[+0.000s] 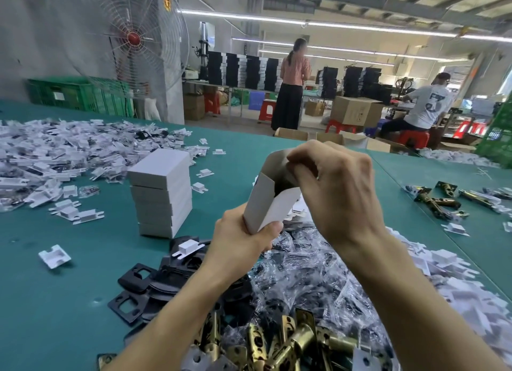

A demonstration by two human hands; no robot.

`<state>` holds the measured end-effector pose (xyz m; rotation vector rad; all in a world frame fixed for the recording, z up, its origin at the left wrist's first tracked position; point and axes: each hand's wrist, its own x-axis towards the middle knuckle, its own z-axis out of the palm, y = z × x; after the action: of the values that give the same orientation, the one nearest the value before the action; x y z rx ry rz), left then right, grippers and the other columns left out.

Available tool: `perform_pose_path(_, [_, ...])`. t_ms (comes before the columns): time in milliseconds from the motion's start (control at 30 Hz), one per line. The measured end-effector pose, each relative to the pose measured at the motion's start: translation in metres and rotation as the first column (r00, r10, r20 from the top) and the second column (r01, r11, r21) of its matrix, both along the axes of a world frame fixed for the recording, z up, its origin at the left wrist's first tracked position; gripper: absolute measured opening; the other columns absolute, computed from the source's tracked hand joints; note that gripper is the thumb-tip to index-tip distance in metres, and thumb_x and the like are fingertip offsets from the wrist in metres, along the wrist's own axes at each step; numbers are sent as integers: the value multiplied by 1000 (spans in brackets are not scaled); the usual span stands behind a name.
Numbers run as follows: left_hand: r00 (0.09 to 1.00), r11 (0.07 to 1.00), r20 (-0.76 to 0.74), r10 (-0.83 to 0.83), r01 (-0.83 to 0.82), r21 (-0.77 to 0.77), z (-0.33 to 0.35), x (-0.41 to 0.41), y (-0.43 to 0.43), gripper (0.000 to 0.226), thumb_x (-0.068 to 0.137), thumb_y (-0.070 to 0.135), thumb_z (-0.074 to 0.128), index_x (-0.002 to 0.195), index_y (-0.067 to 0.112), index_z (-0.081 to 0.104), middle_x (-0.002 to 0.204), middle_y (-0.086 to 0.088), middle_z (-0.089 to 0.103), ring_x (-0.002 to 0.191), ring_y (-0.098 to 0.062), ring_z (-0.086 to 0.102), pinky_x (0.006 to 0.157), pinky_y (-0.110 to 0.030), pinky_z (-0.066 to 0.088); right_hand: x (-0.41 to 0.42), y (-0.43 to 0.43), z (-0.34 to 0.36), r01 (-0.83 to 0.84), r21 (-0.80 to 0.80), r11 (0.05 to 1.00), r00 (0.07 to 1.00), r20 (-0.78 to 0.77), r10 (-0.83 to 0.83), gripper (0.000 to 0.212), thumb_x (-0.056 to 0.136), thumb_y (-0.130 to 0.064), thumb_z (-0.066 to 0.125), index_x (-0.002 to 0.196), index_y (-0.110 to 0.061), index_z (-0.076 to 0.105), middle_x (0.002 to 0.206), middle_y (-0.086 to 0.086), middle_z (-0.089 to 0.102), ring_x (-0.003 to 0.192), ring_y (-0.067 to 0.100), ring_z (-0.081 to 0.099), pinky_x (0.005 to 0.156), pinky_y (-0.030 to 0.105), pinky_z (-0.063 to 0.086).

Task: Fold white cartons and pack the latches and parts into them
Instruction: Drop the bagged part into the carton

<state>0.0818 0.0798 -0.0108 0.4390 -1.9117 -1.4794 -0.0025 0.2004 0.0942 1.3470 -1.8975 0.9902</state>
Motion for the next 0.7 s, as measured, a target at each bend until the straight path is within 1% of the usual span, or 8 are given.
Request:
perform_pose_path(167, [999, 1000, 9, 31, -31, -3, 3, 1, -1, 14, 75, 38, 77, 85, 44, 69, 76, 10, 73, 69, -18, 73, 72, -51, 61, 3, -3, 7, -36, 108, 993, 997, 69, 28, 18, 90, -7, 61, 100, -12, 74, 89, 9, 72, 81, 31, 65, 70, 42, 51])
perform_pose_path(300, [998, 999, 27, 50, -50, 6, 2, 0, -1, 14, 74, 37, 78, 85, 39, 70, 77, 6, 72, 69, -18, 73, 72, -51, 62, 2, -4, 3, 27, 277, 960, 996, 79, -51, 38, 87, -3, 50, 108, -27, 70, 97, 0, 72, 92, 27, 66, 75, 39, 54])
perform_pose_path(400, [996, 997, 51, 68, -70, 26, 0, 0, -5, 14, 76, 30, 80, 83, 39, 72, 76, 5, 72, 69, -18, 73, 73, -51, 61, -7, -3, -1, 86, 441, 893, 984, 105, -147, 25, 100, -25, 45, 111, -28, 68, 102, 1, 70, 100, 28, 61, 79, 43, 53])
perform_pose_path(500, [994, 996, 73, 76, -79, 38, 0, 1, -8, 15, 74, 28, 81, 80, 39, 72, 79, 8, 74, 70, -17, 73, 70, -49, 62, -12, -3, -3, -111, 508, 854, 962, 269, -35, 47, 103, -47, 33, 91, -21, 71, 83, 0, 65, 86, 27, 56, 70, 40, 45])
perform_pose_path(567, [996, 996, 60, 62, -66, 67, 4, 2, -11, 20, 74, 27, 80, 87, 38, 71, 86, 9, 74, 72, -15, 74, 67, -46, 63, -13, -4, -9, -168, 402, 900, 965, 256, 66, 42, 102, -47, 37, 98, -26, 73, 87, -3, 64, 83, 19, 56, 69, 36, 42])
perform_pose_path(633, [997, 989, 13, 74, -75, 128, 8, 5, -16, 32, 77, 21, 82, 102, 35, 66, 101, 5, 72, 79, -13, 73, 64, -39, 63, -12, -5, -17, -137, 95, 986, 978, 172, 119, 22, 100, -34, 52, 96, -24, 70, 91, -8, 63, 74, 1, 53, 67, 25, 39])
perform_pose_path(667, [995, 983, -9, 97, -94, 159, 10, 7, -20, 39, 79, 18, 83, 109, 32, 63, 108, 3, 69, 82, -12, 73, 64, -36, 63, -12, -6, -21, -115, -61, 991, 977, 173, 124, 14, 98, -28, 56, 92, -22, 67, 89, -9, 62, 70, -2, 50, 66, 23, 39])
perform_pose_path(700, [991, 976, -26, 128, -122, 183, 13, 9, -24, 43, 80, 17, 83, 113, 30, 59, 111, 3, 67, 84, -12, 72, 64, -33, 62, -12, -7, -25, -84, -141, 986, 970, 214, 113, 12, 97, -25, 58, 86, -21, 64, 83, -9, 61, 68, -1, 51, 65, 25, 41])
